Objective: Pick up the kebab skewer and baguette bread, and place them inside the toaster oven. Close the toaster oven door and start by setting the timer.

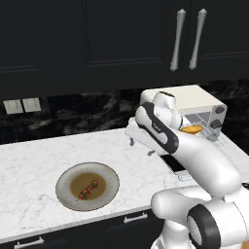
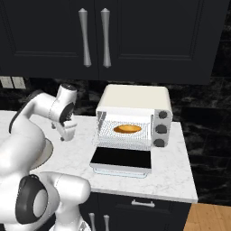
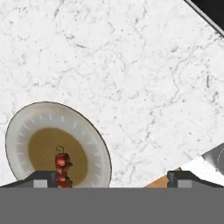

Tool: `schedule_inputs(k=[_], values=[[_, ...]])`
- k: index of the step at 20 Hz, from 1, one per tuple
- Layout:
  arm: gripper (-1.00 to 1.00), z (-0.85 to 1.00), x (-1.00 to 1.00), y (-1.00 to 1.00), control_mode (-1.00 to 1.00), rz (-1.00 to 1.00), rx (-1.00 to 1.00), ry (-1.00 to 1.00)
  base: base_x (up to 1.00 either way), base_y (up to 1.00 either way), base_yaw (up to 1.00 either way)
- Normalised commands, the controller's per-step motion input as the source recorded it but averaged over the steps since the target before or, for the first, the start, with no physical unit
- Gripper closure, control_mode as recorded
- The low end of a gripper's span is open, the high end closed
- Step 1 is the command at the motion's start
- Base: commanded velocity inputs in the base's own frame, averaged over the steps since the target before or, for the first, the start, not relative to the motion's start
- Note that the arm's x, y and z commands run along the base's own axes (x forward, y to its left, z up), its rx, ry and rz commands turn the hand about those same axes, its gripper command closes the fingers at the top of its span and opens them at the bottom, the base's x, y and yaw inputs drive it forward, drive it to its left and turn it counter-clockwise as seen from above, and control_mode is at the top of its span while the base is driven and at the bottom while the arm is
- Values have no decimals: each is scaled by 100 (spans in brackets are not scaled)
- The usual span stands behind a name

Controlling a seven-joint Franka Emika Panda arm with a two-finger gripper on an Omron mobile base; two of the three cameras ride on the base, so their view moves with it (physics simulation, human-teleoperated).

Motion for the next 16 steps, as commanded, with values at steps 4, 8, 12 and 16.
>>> schedule_inputs(k=[4, 8, 12, 16], values=[[-100, -8, -20, 100, -100, -26, -14, -2, 0, 0, 0], [-100, -1, -11, 93, -100, -11, -1, 2, 0, 0, 0], [-100, -1, 0, 79, -100, 0, 0, 8, 0, 0, 0], [-100, -4, 0, 72, -100, 0, -2, 1, 0, 0, 0]])
